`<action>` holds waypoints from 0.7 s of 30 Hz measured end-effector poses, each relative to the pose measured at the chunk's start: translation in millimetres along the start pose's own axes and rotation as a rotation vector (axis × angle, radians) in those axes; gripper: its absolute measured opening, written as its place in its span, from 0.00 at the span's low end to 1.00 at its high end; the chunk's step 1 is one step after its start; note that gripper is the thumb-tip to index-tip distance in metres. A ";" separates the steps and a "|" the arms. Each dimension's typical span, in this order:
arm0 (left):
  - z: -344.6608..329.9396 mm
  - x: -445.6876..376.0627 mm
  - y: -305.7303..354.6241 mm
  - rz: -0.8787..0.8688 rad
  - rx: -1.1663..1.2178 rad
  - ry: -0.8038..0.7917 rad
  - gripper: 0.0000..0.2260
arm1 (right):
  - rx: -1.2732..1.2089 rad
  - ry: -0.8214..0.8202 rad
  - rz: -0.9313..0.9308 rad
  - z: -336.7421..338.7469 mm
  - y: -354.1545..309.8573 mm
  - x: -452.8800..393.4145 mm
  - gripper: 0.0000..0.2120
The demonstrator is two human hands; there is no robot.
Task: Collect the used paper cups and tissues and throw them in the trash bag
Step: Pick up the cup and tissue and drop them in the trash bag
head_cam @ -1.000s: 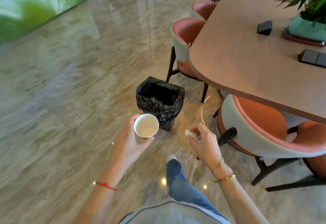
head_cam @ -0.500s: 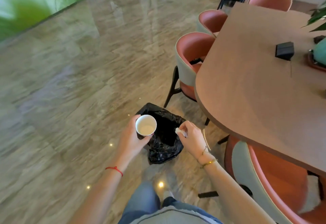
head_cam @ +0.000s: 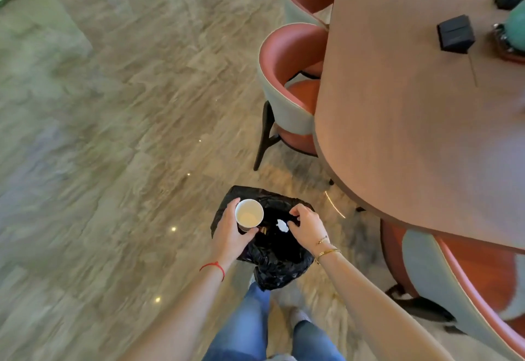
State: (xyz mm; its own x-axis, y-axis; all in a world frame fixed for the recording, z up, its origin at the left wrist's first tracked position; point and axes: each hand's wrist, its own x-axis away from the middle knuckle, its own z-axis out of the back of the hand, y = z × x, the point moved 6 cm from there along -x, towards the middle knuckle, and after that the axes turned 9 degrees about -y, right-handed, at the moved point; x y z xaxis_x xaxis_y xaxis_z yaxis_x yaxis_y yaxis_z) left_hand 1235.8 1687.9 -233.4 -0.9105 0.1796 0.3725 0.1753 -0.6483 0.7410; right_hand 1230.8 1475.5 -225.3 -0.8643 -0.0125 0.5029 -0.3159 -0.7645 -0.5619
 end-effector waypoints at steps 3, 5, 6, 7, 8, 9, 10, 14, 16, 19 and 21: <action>-0.5 -18.1 -12.4 0.010 -0.059 -0.085 0.39 | -0.020 -0.004 -0.055 -5.3 5.5 -7.4 0.14; 3.5 -24.8 -17.4 0.007 -0.087 -0.117 0.37 | -0.017 0.012 -0.073 -4.4 8.4 -7.3 0.15; 6.4 -27.2 -18.5 0.001 -0.105 -0.132 0.36 | -0.008 0.025 -0.076 -2.9 9.4 -6.0 0.15; 9.8 -28.8 -19.1 -0.010 -0.126 -0.145 0.34 | 0.005 0.035 -0.076 -1.1 9.5 -4.0 0.16; 13.8 -30.1 -18.8 -0.026 -0.147 -0.153 0.32 | 0.017 0.045 -0.076 0.9 9.0 -1.2 0.16; 18.3 -30.7 -17.9 -0.041 -0.161 -0.160 0.30 | 0.027 0.060 -0.073 3.5 8.2 2.0 0.16; 22.9 -31.1 -16.0 -0.053 -0.168 -0.165 0.28 | 0.035 0.082 -0.067 6.7 6.8 5.4 0.17; 42.6 -27.9 -1.3 -0.140 -0.251 -0.143 0.22 | 0.070 0.178 -0.020 21.9 -3.6 23.3 0.17; 53.0 -23.5 7.6 -0.193 -0.314 -0.122 0.20 | 0.082 0.212 -0.014 28.2 -7.3 33.2 0.17; 65.3 -13.6 23.7 -0.256 -0.372 -0.127 0.18 | 0.091 0.273 -0.024 38.2 -8.0 52.7 0.17; 72.0 -8.6 34.6 -0.282 -0.385 -0.139 0.16 | 0.080 0.311 -0.027 44.2 -7.4 63.6 0.17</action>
State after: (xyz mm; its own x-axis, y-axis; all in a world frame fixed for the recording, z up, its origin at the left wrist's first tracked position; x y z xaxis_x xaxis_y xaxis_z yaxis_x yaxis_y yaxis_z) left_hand 1276.6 1717.2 -170.7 -0.8396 0.4668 0.2778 -0.2453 -0.7821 0.5728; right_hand 1195.5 1451.9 -160.1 -0.9381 0.1962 0.2855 -0.3191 -0.8102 -0.4917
